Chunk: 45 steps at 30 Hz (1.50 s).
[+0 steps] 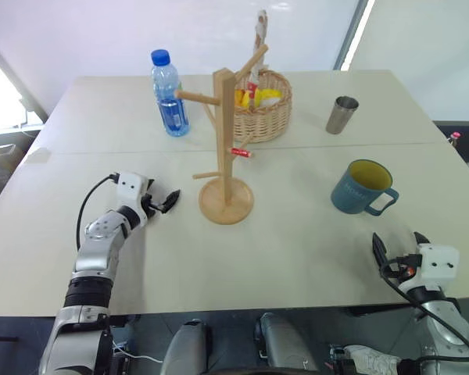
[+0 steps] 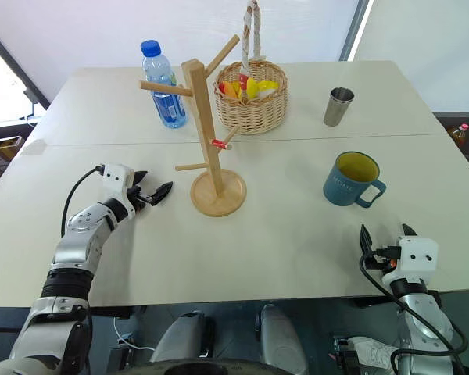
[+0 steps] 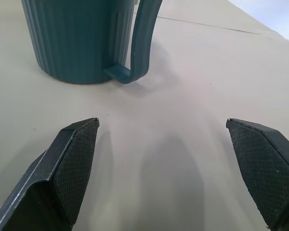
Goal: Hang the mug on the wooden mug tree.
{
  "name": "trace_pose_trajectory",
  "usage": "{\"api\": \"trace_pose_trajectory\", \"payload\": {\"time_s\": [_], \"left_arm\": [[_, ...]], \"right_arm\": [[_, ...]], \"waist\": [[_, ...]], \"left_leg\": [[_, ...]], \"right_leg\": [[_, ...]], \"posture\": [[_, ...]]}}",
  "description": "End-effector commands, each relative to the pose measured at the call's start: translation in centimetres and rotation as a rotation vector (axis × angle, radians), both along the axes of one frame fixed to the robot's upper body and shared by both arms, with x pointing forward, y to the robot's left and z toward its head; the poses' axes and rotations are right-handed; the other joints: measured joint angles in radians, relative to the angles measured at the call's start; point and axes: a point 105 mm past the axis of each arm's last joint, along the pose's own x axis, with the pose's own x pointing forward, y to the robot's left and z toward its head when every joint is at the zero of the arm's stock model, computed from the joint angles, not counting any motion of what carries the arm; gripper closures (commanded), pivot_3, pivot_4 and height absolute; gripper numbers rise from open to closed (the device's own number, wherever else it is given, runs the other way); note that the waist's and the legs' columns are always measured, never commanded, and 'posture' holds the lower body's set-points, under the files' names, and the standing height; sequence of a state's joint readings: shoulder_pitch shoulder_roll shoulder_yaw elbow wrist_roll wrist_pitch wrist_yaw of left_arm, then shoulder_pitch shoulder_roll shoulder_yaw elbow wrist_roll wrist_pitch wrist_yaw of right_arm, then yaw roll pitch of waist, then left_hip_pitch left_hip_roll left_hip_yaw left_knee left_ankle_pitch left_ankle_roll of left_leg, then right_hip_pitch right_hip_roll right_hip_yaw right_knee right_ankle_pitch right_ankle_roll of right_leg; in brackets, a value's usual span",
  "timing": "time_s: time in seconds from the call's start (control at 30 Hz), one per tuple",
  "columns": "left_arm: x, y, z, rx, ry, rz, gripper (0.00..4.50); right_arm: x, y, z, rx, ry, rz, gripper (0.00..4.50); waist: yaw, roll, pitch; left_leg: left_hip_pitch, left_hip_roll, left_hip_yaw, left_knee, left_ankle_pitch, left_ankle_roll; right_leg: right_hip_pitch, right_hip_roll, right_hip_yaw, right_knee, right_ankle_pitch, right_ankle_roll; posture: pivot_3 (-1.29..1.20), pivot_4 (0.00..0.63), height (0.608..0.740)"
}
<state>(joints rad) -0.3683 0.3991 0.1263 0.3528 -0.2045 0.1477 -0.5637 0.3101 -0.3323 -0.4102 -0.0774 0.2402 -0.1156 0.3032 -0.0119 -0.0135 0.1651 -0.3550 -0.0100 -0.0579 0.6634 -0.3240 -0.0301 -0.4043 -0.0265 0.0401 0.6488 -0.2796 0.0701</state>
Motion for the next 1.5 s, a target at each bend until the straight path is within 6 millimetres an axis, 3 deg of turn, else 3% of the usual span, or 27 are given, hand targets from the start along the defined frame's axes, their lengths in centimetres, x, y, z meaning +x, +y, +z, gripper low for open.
{"api": "trace_pose_trajectory", "payload": {"time_s": [0.03,0.27,0.4,0.6,0.8,0.9,1.17,1.5], "left_arm": [[0.0,-0.2,0.6,0.018,-0.019,-0.008,0.0],[-0.5,0.1,0.6,-0.003,-0.017,-0.008,0.0],[-1.8,-0.4,1.1,-0.023,-0.02,-0.088,0.0],[-6.2,-1.9,1.7,-0.059,0.009,-0.33,0.0],[-11.0,-5.4,2.1,-0.071,0.086,-0.654,0.0],[-12.5,-7.6,2.6,-0.065,0.082,-0.782,0.0],[-13.6,-12.5,4.7,-0.053,-0.028,-0.962,0.0],[-13.3,-13.4,5.2,-0.048,-0.07,-0.964,0.0]], "right_arm": [[0.0,-0.5,1.4,-0.029,-0.045,-0.007,0.11],[0.1,-0.5,1.8,-0.037,-0.049,-0.004,0.11],[-0.1,-0.3,2.0,-0.039,-0.052,0.001,0.11],[-0.2,0.4,2.1,-0.031,-0.045,0.016,0.11],[0.1,1.0,2.4,-0.04,-0.048,0.019,0.11],[0.6,1.4,2.7,-0.027,-0.074,0.009,0.11],[3.0,0.6,3.7,-0.04,-0.115,-0.092,0.11],[4.6,0.1,3.7,-0.037,-0.115,-0.126,0.11]], "waist": [[0.0,0.0,0.0],[0.0,0.0,0.0],[-0.002,0.0,0.0],[-0.001,0.001,0.0],[0.002,0.002,-0.001],[0.001,0.002,-0.001],[-0.001,0.004,-0.002],[-0.002,0.005,-0.002]], "left_leg": [[0.0,0.0,0.0,0.0,0.0,0.0],[0.0,0.0,0.0,0.0,0.0,0.0],[0.0,0.0,0.0,0.0,0.0,0.0],[0.0,0.001,0.0,0.0,0.0,0.0],[0.0,0.001,0.0,0.0,0.0,0.0],[0.0,0.001,0.0,0.0,0.0,0.0],[0.0,0.001,0.0,0.0,0.0,0.0],[0.0,0.0,0.0,0.0,0.0,0.0]], "right_leg": [[0.0,0.0,0.0,0.0,0.0,0.0],[0.0,0.0,0.0,0.0,0.0,0.0],[0.0,0.0,0.0,0.0,0.0,0.0],[0.0,0.0,0.0,0.0,0.0,0.0],[0.001,-0.001,0.001,-0.001,-0.001,-0.001],[0.001,-0.001,0.001,-0.001,-0.002,-0.004],[0.001,0.0,0.001,-0.001,-0.001,-0.001],[0.001,0.001,0.001,0.0,0.0,-0.001]], "posture": [[0.0,0.15,0.74],[0.0,0.15,0.74],[0.0,0.15,0.74],[0.0,0.15,0.74],[0.0,0.15,0.74],[0.0,0.15,0.74],[0.0,0.15,0.74],[0.0,0.15,0.74]]}}
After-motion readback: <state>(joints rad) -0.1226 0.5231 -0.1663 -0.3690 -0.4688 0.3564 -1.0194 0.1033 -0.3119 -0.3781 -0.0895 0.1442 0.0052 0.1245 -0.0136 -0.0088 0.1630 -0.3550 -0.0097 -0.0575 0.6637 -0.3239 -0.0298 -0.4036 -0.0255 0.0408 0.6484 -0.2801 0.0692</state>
